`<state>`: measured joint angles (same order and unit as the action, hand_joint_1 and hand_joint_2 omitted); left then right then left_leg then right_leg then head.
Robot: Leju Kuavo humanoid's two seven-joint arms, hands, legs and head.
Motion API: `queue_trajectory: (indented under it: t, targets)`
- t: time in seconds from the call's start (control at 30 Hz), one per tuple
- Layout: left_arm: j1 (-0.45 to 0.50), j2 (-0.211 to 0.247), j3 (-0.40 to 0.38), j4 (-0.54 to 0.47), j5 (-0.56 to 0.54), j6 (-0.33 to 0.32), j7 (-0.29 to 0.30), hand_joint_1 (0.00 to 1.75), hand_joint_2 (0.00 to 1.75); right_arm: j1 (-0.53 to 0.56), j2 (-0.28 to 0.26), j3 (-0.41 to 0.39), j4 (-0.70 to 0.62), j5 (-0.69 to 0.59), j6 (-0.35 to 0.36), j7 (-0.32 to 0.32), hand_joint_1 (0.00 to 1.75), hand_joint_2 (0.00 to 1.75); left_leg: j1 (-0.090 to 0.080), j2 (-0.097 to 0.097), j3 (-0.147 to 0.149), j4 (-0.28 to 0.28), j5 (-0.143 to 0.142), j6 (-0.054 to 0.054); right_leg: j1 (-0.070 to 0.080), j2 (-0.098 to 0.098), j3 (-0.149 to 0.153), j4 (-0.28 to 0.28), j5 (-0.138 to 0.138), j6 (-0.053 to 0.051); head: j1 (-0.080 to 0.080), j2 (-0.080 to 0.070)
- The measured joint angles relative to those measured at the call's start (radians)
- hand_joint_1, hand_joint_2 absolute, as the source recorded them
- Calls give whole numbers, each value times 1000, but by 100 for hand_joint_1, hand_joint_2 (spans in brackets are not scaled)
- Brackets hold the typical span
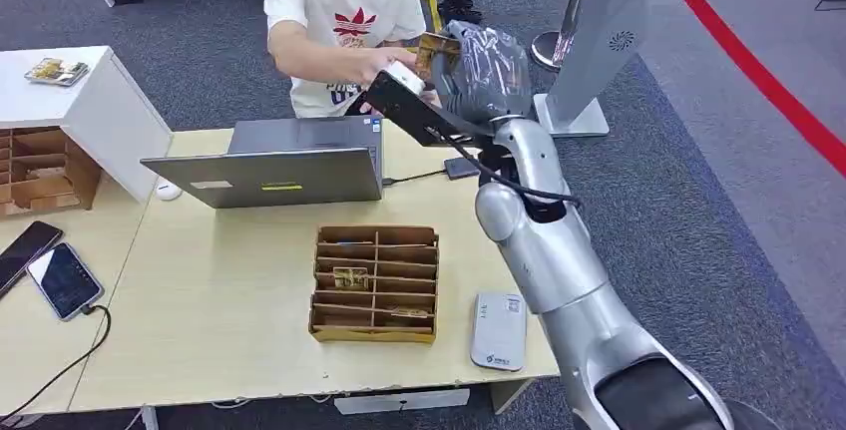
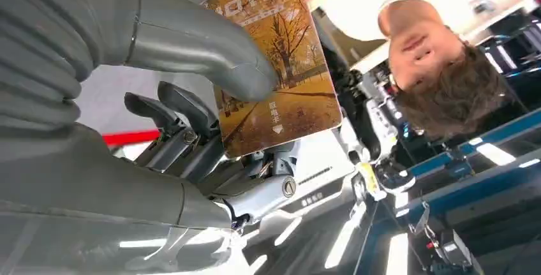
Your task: Pass the card to the sensor for recognition and then transmit it.
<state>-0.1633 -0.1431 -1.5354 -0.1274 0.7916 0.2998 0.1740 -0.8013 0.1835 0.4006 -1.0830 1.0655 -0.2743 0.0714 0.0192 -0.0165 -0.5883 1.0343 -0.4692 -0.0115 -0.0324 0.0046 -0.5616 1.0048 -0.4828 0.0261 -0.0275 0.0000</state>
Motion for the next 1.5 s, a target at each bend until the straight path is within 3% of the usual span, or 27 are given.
queue_trajectory:
  t: [0.33,0.37,0.4,0.43,0.47,0.6,0.7,0.93,1.23,1.33,1.37,1.4,1.43,1.5]
  targets:
    - [-2,2,0,0,-6,-12,3,0,0,0,-1,26,74,81,41,-1,175,175,0,0,0,0,0,0,0,0,0,0,0,0,0,0]
    - [-3,2,0,0,-7,-12,3,0,0,0,-1,28,79,85,43,-2,166,175,0,-1,0,0,0,0,0,0,0,0,0,0,0,0]
    - [-3,2,0,0,-8,-13,3,0,0,0,-2,32,85,94,47,-2,113,175,0,0,0,0,0,0,0,0,0,0,0,0,0,0]
    - [-3,2,0,0,-8,-14,3,0,0,0,-2,36,90,100,55,-2,9,175,0,0,0,0,0,0,0,0,0,0,0,0,0,0]
    - [-3,2,0,0,-7,-14,4,0,0,0,-2,39,96,98,60,-4,0,175,0,0,0,0,0,0,0,0,0,0,0,0,0,0]
    - [-3,3,0,0,14,-9,3,0,0,7,0,40,120,-7,107,-49,0,175,0,0,0,0,0,0,0,0,0,0,0,0,0,0]
    - [0,3,1,0,48,8,-11,0,0,49,24,20,103,-199,140,-129,0,175,0,0,0,0,0,0,0,0,0,0,0,0,0,0]
    - [12,3,22,0,121,47,-60,0,0,239,52,42,-111,-544,166,-191,0,175,0,0,-1,0,0,0,0,0,-1,0,-1,0,0,0]
    - [16,3,43,0,136,54,-66,0,0,339,52,75,-251,-589,163,-198,0,175,0,1,-1,0,0,0,0,1,-2,0,0,0,0,0]
    - [21,3,54,0,158,66,-79,0,0,368,51,75,-279,-656,167,-224,0,175,0,1,-1,0,0,0,0,0,-2,0,0,0,0,0]
    - [24,3,63,0,174,74,-90,0,0,392,51,75,-304,-696,166,-241,0,0,0,0,-1,0,0,0,0,0,-2,0,0,0,1,0]
    - [29,3,71,0,188,80,-102,0,0,424,49,77,-330,-727,161,-255,0,0,0,0,-1,0,0,0,0,0,-2,0,-1,0,0,0]
    - [35,3,82,0,200,87,-114,0,0,457,45,82,-364,-751,156,-267,0,175,0,0,-1,0,-1,0,0,0,-2,0,-1,0,1,0]
    - [43,3,98,0,226,98,-127,0,0,520,27,92,-422,-777,147,-283,0,175,0,0,-2,0,-2,-1,0,1,-2,-1,-1,0,0,0]
